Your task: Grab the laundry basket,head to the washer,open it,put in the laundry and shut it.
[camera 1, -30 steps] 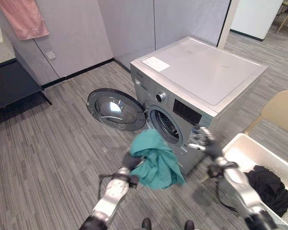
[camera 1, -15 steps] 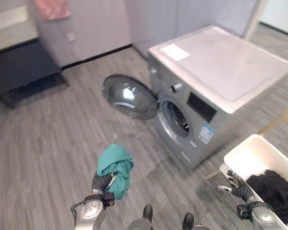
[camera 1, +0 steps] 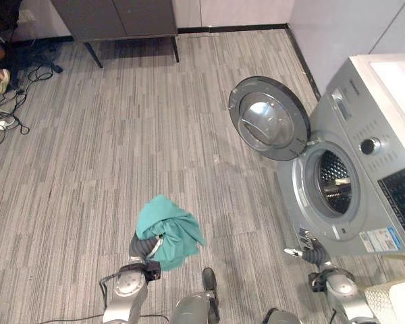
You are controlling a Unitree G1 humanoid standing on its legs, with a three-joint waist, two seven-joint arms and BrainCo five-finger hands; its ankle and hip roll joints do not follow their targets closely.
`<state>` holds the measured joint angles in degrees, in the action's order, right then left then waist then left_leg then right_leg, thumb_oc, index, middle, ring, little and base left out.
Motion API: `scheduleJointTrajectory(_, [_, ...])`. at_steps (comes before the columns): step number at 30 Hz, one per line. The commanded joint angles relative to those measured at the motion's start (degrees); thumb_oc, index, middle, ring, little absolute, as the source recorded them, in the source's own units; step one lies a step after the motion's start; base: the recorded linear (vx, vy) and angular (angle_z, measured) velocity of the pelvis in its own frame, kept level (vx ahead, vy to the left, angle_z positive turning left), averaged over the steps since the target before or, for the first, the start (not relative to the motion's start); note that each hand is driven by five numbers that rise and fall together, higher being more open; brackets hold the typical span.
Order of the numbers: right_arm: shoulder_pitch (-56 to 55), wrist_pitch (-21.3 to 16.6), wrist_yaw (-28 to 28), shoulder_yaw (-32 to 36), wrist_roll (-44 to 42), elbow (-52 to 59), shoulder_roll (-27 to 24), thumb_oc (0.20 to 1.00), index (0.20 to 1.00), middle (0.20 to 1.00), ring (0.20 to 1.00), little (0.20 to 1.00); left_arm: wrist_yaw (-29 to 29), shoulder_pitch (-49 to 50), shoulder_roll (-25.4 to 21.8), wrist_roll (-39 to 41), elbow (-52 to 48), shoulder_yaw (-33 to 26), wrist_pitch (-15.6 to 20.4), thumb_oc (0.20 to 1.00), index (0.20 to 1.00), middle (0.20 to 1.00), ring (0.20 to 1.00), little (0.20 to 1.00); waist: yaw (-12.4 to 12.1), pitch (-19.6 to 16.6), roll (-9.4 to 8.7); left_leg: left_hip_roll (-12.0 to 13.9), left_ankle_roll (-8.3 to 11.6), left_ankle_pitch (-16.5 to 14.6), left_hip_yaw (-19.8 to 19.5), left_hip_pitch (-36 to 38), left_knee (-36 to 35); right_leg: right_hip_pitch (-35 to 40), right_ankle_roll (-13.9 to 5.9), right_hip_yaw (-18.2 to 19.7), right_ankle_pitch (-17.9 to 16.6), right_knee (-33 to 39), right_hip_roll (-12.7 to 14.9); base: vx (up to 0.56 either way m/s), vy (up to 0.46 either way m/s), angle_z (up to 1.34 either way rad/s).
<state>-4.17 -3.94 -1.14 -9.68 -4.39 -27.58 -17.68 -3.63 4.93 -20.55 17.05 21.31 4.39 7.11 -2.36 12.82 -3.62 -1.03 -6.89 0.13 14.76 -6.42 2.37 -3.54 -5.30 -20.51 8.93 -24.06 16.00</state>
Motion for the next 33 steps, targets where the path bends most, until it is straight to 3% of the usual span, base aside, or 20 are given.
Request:
scheduleJointTrajectory(1, [2.0,-1.4,-1.3,-0.4,1.8,1.8,-1.8,1.0,1.0,1.0,1.0,1.0,0.1,0.0,-1.7,-2.8,-3.7,-1.0,2.9,0.2,0.2,0.2,0.2,0.2,1.1,2.0,-0.44,2.0,4.71,-8.1,-2.9,3.3,1.7,-4.2,-1.01,6.6,-0.2,3.3,-7.1,0.27,0.091,0.27])
scheduleJointTrajectory(3, [2.1,-1.3,-1.2,-0.7,1.8,2.1,-1.9,1.0,1.0,1.0,1.0,1.0,0.2,0.1,-1.6,-2.5,-3.7,-0.6,2.7,0.2,0.2,0.2,0.2,0.2,1.6,2.6,-0.18,1.9,4.47,-8.9,-3.3,5.7,1.1,-5.7,-0.52,6.2,-1.2,7.2,-7.9,0.27,0.004,0.04])
scheduleJointTrajectory(4, [2.0,-1.2,-1.2,-0.6,1.6,2.0,-1.8,1.0,1.0,1.0,1.0,1.0,0.4,-0.4,-1.3,-2.7,-3.2,0.1,2.5,0.2,0.2,0.2,0.2,0.2,2.5,3.3,-0.66,1.2,4.32,-8.8,-4.0,7.0,0.9,-8.7,-0.81,6.1,-4.6,10.7,-9.0,0.3,-0.068,-0.03])
scheduleJointTrajectory(5, [1.8,-1.1,-1.1,-0.7,1.6,1.7,-1.7,1.0,1.0,1.0,1.0,1.0,0.5,-0.7,-1.1,-2.9,-2.7,0.4,2.5,0.2,0.2,0.2,0.2,0.2,2.9,3.3,-0.98,1.0,4.58,-9.3,-4.6,7.9,0.9,-9.1,-1.38,5.8,-5.8,13.5,-9.0,0.21,-0.071,0.08])
scheduleJointTrajectory(7, [1.7,-1.1,-1.2,-0.7,1.9,1.4,-1.7,1.0,1.0,1.0,1.0,1.0,0.6,-0.8,-1.1,-3.3,-2.5,0.5,2.5,0.2,0.2,0.2,0.2,0.2,2.9,3.1,-1.03,1.0,4.96,-10.5,-5.2,9.0,0.9,-9.2,-2.07,4.8,-6.0,15.3,-8.9,0.29,-0.097,0.27])
scheduleJointTrajectory(8, [1.2,-1.0,-1.1,-0.8,2.5,1.0,-1.6,1.0,1.0,1.0,1.0,1.0,1.1,-0.7,-1.2,-4.0,-2.8,0.9,2.7,0.2,0.2,0.2,0.2,0.2,2.7,2.8,-1.1,1.7,5.56,-11.9,-4.8,10.5,1.4,-9.0,-2.26,0.3,-6.3,16.5,-8.0,0.42,-0.163,0.35])
scheduleJointTrajectory(10, [0.4,-1.0,-0.7,-0.9,2.6,1.0,-1.7,1.0,1.0,1.0,1.0,1.0,1.6,0.0,-1.0,-4.4,-3.2,1.0,2.6,0.2,0.2,0.2,0.2,0.2,2.8,2.4,-1.15,1.7,5.54,-12.9,-5.2,11.2,2.0,-7.6,-2.0,-0.4,-6.3,17.1,-8.1,0.27,-0.163,0.15])
scheduleJointTrajectory(11, [-0.6,-1.5,-0.6,-0.6,2.3,-0.1,-1.6,1.0,1.0,1.0,1.0,1.0,2.3,0.5,-0.5,-5.3,-3.1,1.8,2.5,0.2,0.2,0.2,0.2,0.2,3.6,1.0,-2.04,2.2,7.07,-12.4,-4.5,11.7,3.1,-5.9,-0.42,0.6,-7.4,19.4,-8.8,0.33,-0.207,0.04])
scheduleJointTrajectory(12, [-0.7,-1.4,-0.5,-0.6,2.5,-0.7,-1.8,1.0,1.0,1.0,1.0,1.0,2.8,0.9,-0.5,-5.2,-3.2,1.7,2.4,0.2,0.2,0.2,0.2,0.2,3.6,0.2,-1.42,3.5,8.08,-13.7,-4.5,12.1,4.5,-4.4,-0.66,0.6,-6.4,20.0,-9.6,0.25,-0.214,0.3])
scheduleJointTrajectory(13, [-0.7,-1.4,-0.5,-0.5,2.5,-0.7,-1.8,1.0,1.0,1.0,1.0,1.0,2.8,0.8,-0.5,-5.2,-3.2,1.7,2.4,0.2,0.2,0.2,0.2,0.2,3.7,0.4,-1.96,3.0,7.93,-12.7,-3.9,11.5,4.8,-4.7,-0.19,0.0,-7.4,20.3,-9.0,0.21,-0.113,0.48])
scheduleJointTrajectory(14, [-0.9,-1.4,-0.5,-0.7,2.7,-0.7,-2.0,1.0,1.0,1.0,1.0,1.0,3.4,1.3,-0.3,-5.3,-3.6,2.1,2.2,0.2,0.2,0.2,0.2,0.2,3.8,0.1,-1.4,4.7,8.63,-13.7,-3.8,11.4,7.4,-2.9,-0.13,0.6,-6.2,21.0,-10.2,0.14,-0.193,0.48])
scheduleJointTrajectory(15, [-1.3,-1.6,-0.4,-0.6,2.7,-0.2,-2.9,1.0,1.0,1.0,1.0,1.0,3.8,1.6,-0.2,-5.6,-3.5,2.6,2.1,0.2,0.2,0.2,0.2,0.2,3.9,-0.1,-1.95,6.3,9.81,-9.6,-2.8,9.4,13.6,-1.0,1.71,1.3,-6.3,22.3,-11.2,0.25,-0.211,0.19])
scheduleJointTrajectory(17, [-1.2,-1.4,-0.3,-0.8,2.9,-0.2,-3.3,1.0,1.0,1.0,1.0,1.0,3.9,1.6,0.0,-5.5,-3.5,3.2,2.0,0.2,0.2,0.2,0.2,0.2,3.8,0.2,-1.94,7.0,10.01,-8.3,-3.0,8.1,15.9,-0.2,2.43,1.9,-5.6,22.5,-11.7,0.1,-0.094,-0.35])
scheduleJointTrajectory(20, [-0.5,-1.3,-0.6,-0.8,2.7,-0.4,-4.1,1.0,1.0,1.0,1.0,1.0,3.9,0.6,0.3,-5.8,-3.5,4.7,1.9,0.2,0.2,0.2,0.2,0.2,3.3,1.0,-2.52,6.6,9.17,-9.1,-4.9,3.1,15.7,1.7,2.93,3.8,-4.1,23.0,-11.6,0.14,0.008,-0.87])
scheduleJointTrajectory(23, [-0.2,-1.7,-1.0,-0.8,2.4,-0.3,-4.6,1.0,1.0,1.0,1.0,1.0,3.8,0.1,0.1,-6.4,-4.1,6.0,2.0,0.2,0.2,0.2,0.2,0.2,2.7,1.5,-2.37,5.0,9.93,-6.1,-9.2,0.3,10.1,3.2,2.96,7.1,-3.3,23.2,-12.7,0.15,0.049,-0.71])
scheduleJointTrajectory(26, [1.1,-1.9,-1.7,-1.8,2.6,-1.8,-4.8,1.0,1.0,1.0,1.0,1.0,3.1,-1.3,0.0,-7.6,-3.5,8.1,2.4,0.2,0.2,0.2,0.2,0.2,1.3,2.7,-1.28,1.0,10.89,0.3,-21.5,-4.0,3.1,5.1,3.45,14.2,-1.7,22.3,-15.8,0.21,0.082,-0.99])
scheduleJointTrajectory(27, [1.1,-1.9,-1.7,-1.7,2.6,-1.8,-4.8,1.0,1.0,1.0,1.0,1.0,3.1,-1.4,0.0,-7.6,-3.4,8.1,2.4,0.2,0.2,0.2,0.2,0.2,1.3,2.6,-1.27,1.0,10.89,0.5,-21.5,-4.1,3.0,4.9,3.44,14.2,-1.8,22.3,-15.8,0.12,0.075,-1.37])
scheduleJointTrajectory(29, [1.7,-1.9,-1.7,-2.1,2.9,-2.7,-5.0,1.0,1.0,1.0,1.0,1.0,3.0,-2.2,-0.2,-8.1,-3.1,9.0,2.5,0.2,0.2,0.2,0.2,0.2,1.2,2.7,-0.59,-1.0,10.99,1.9,-27.0,-5.3,1.3,5.2,3.56,18.5,-0.7,20.6,-17.3,0.19,0.159,-1.34])
scheduleJointTrajectory(30, [2.1,-1.8,-1.2,-2.5,3.0,-3.6,-4.8,1.0,1.0,1.0,1.0,1.0,3.1,-2.3,-0.2,-8.3,-2.9,9.4,2.6,0.2,0.2,0.2,0.2,0.2,1.6,2.3,0.1,-2.0,10.77,1.7,-30.4,-5.0,1.0,5.0,3.41,22.6,0.4,18.5,-18.4,0.18,0.181,-0.58])
scheduleJointTrajectory(33, [1.6,-1.8,-0.6,-3.0,3.0,-3.7,-4.4,1.0,1.0,1.0,1.0,1.0,3.9,-2.7,-0.7,-8.4,-2.2,11.0,2.5,0.2,0.2,0.2,0.2,0.2,2.7,1.7,0.0,-2.2,9.51,0.5,-29.3,-3.5,3.2,4.2,2.79,26.6,1.1,15.9,-17.5,0.21,0.265,-1.55])
